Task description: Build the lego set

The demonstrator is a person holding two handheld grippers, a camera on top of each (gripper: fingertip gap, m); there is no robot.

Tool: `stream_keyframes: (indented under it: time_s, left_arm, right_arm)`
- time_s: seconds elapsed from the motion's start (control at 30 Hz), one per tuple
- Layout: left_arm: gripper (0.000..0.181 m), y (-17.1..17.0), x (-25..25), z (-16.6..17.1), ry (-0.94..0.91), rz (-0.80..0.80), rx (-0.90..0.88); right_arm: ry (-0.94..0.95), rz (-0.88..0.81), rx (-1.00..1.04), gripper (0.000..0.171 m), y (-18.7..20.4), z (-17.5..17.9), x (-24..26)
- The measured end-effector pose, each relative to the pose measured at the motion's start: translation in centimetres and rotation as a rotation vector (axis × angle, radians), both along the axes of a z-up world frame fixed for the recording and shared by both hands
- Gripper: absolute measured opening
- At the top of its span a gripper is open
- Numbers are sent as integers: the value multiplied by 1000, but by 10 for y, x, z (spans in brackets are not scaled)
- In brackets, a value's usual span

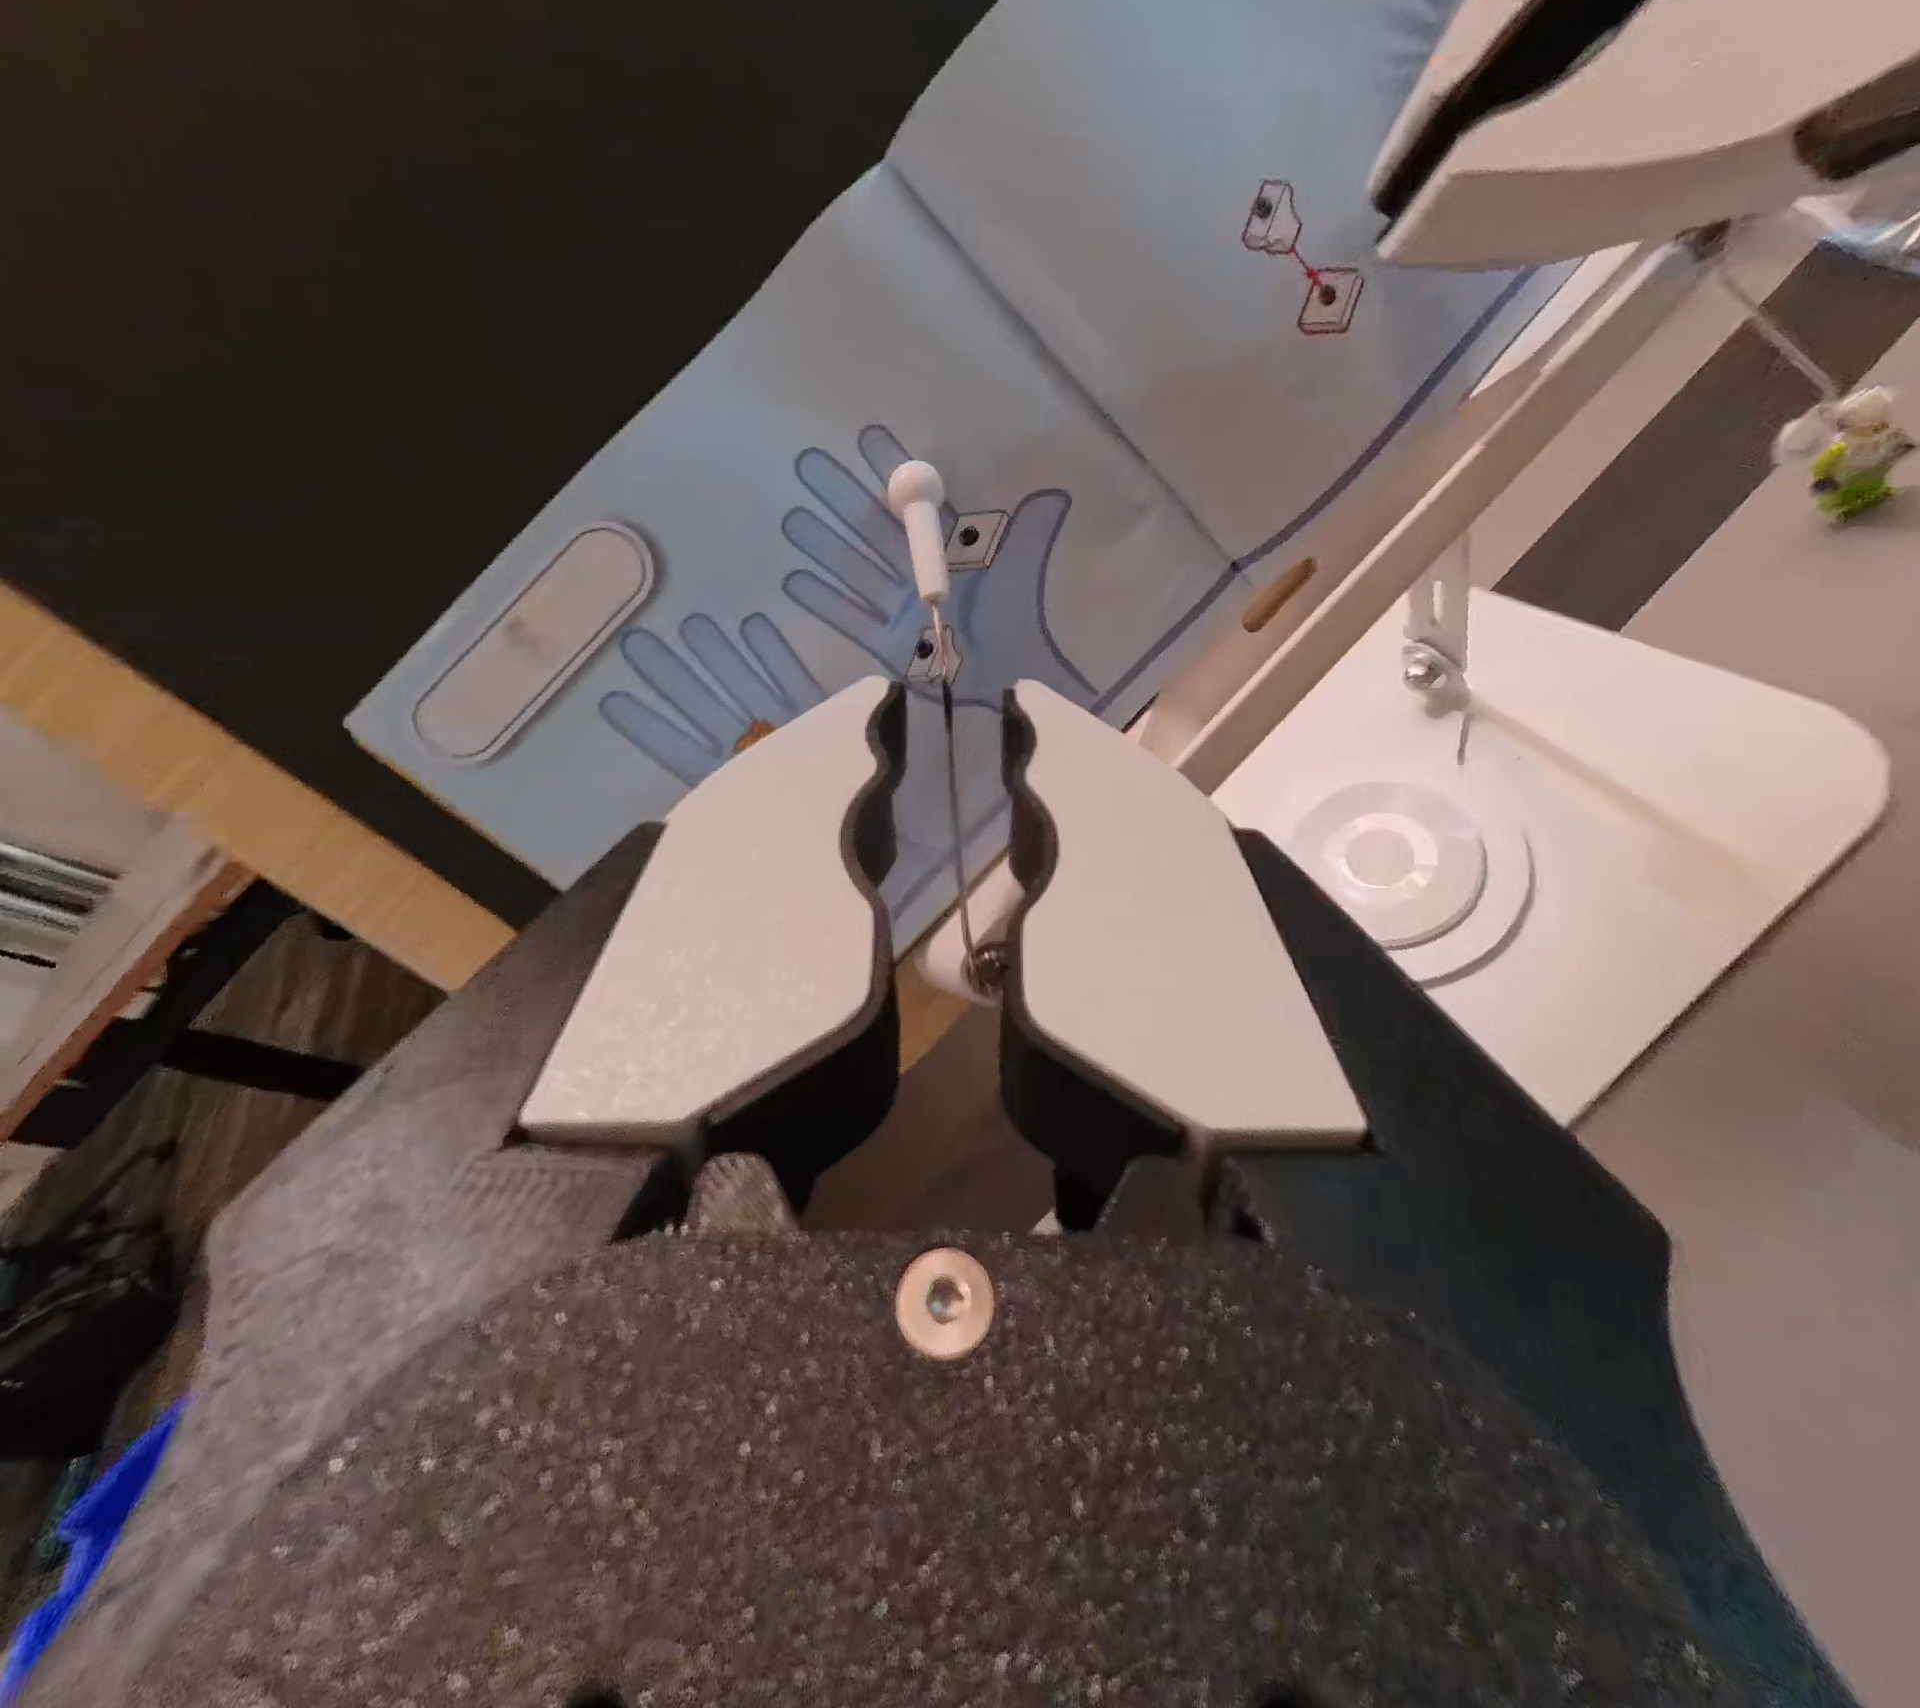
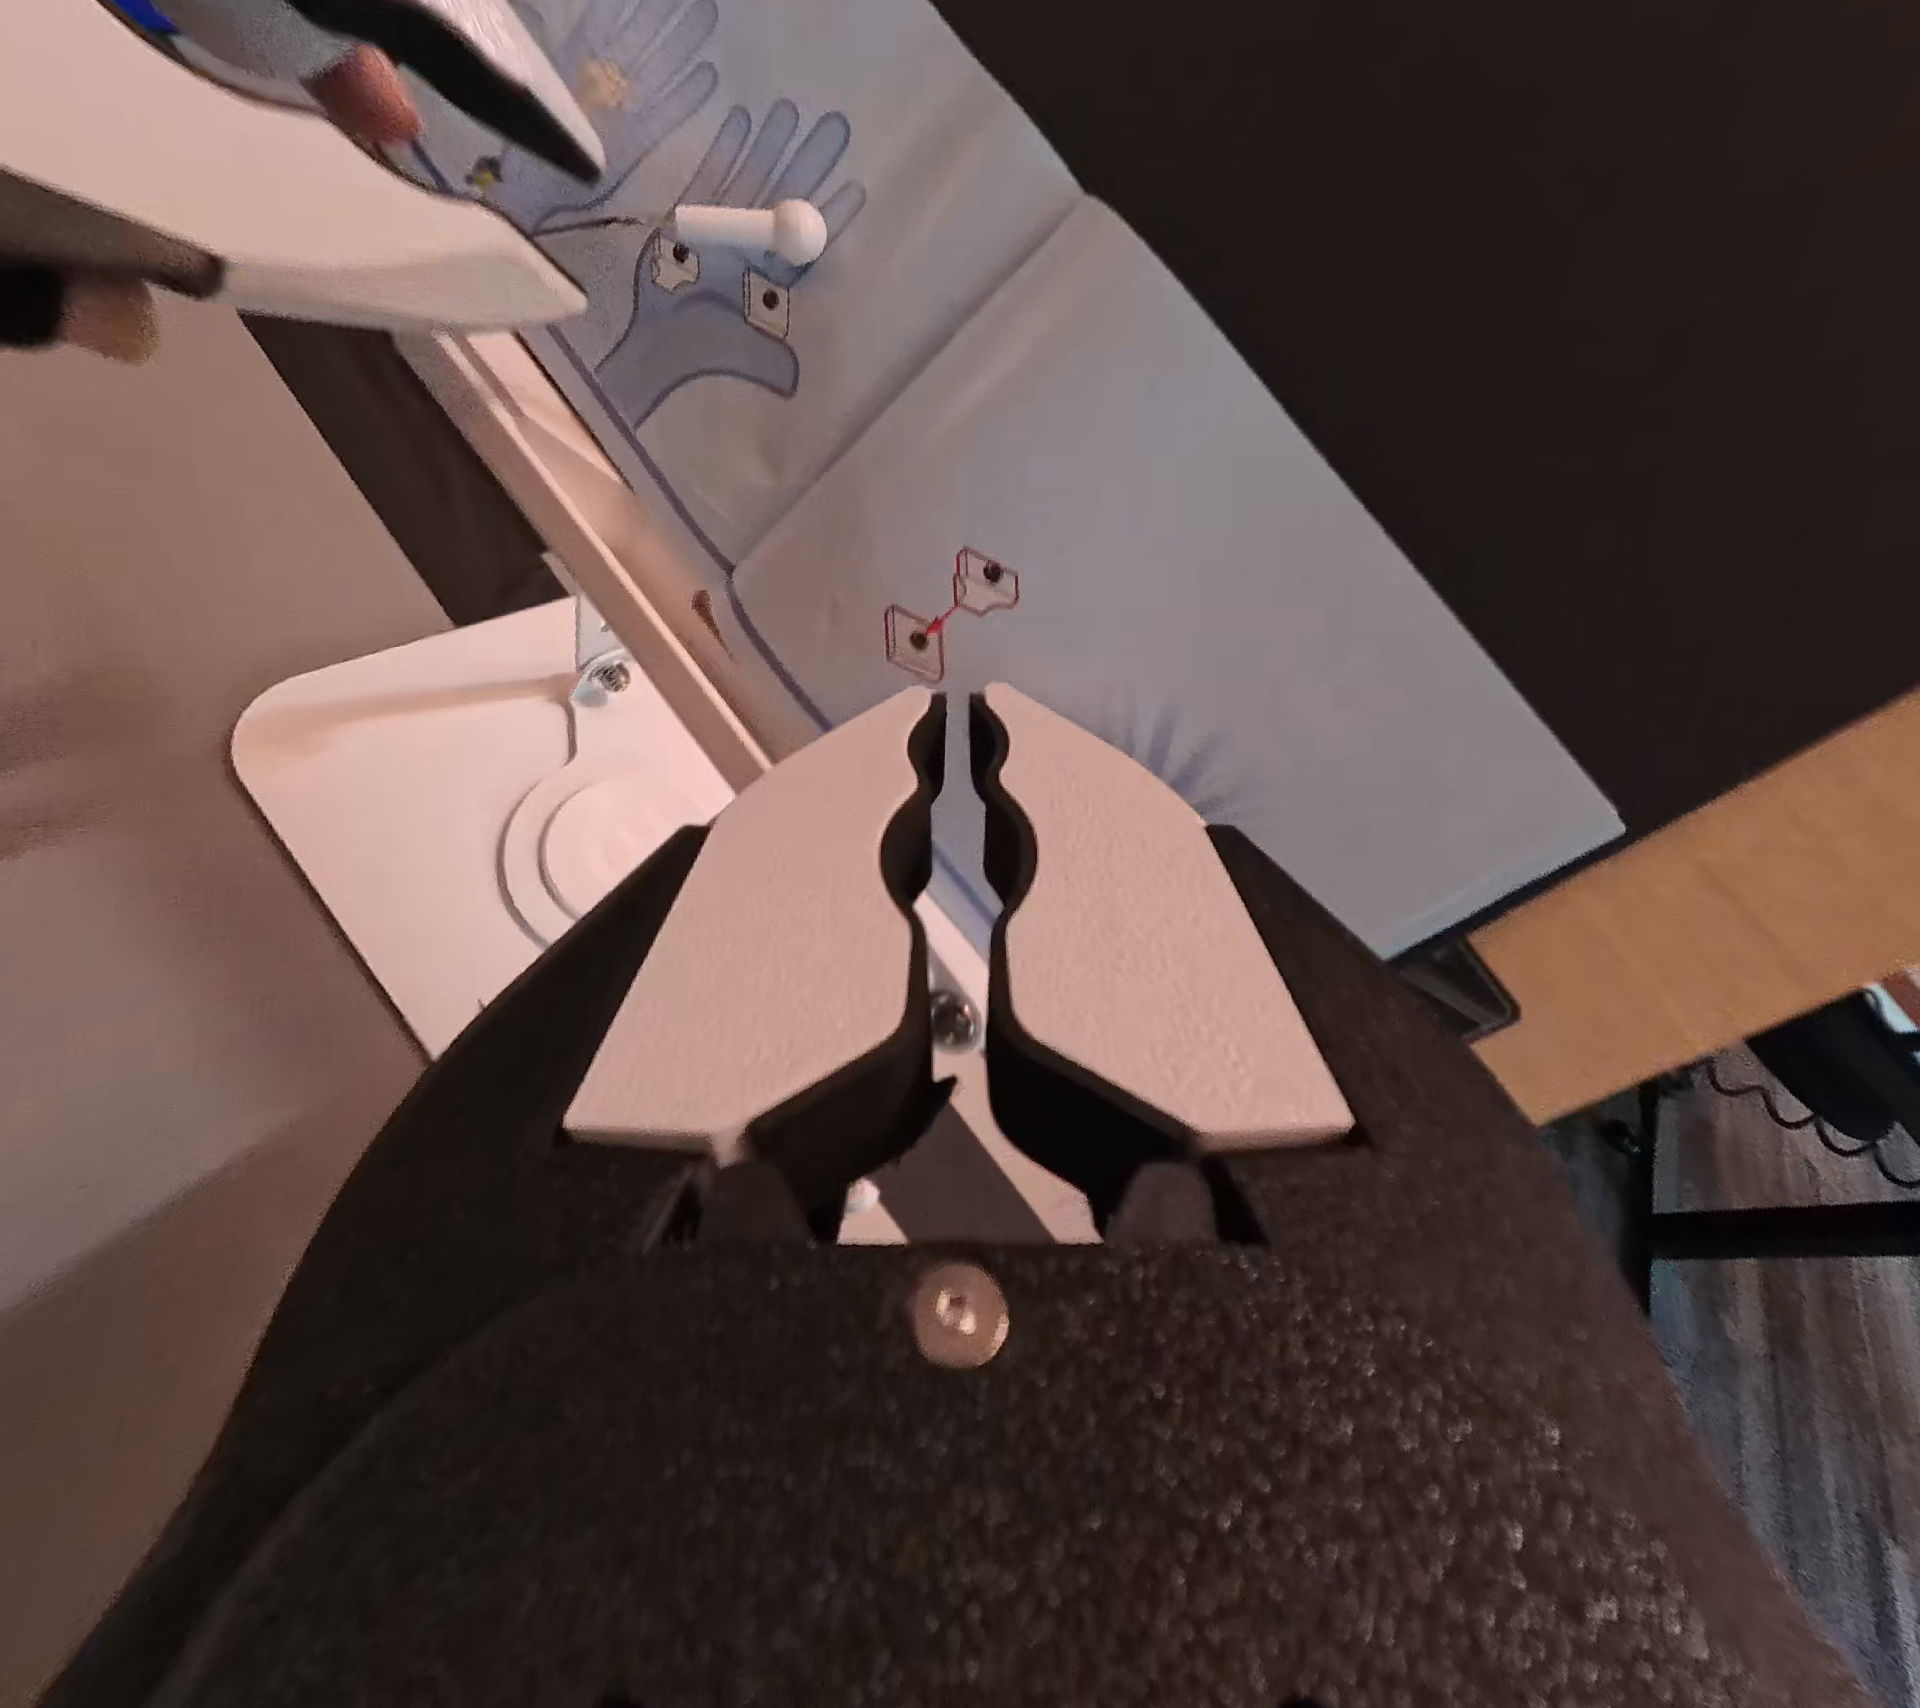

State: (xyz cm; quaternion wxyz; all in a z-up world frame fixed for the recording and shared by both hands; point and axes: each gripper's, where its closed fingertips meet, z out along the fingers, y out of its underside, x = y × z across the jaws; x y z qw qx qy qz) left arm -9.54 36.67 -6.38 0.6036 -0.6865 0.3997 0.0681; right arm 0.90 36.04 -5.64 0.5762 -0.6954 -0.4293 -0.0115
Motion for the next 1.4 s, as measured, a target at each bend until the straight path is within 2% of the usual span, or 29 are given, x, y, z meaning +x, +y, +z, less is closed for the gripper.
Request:
stream_keyframes:
  time_s: [0.07,0.4,0.67,0.8,0.97,1.13,1.23,1.33,1.4]
  left_arm:
    - [1,6,2,-3,67,19,23]
    - [1,-3,16,-22,368,-92,137]
    - [1,-5,16,-24,369,-110,82]
    - [9,-14,13,-13,211,-78,102]
    - [4,-47,-1,2,-152,-35,84]
    - [0,-79,-23,3,-399,35,38]
    - [0,-100,-32,1,-473,53,23]
    - [0,-120,-42,-9,-509,63,-14]
    - [0,-133,-53,-19,-513,79,-33]
  right_arm:
    - [6,-7,-15,4,6,1,-4]
    - [31,-48,-24,0,14,0,-3]
    - [41,-54,-27,0,12,1,-3]
    - [82,-24,-34,4,5,5,-4]
    - [172,-7,-20,6,-19,18,2]
    - [332,-23,-10,11,-56,24,11]
    - [412,-47,-17,9,-83,17,20]
    - [461,-65,-57,0,-111,-3,26]
    - [498,-74,-103,0,-131,-19,28]
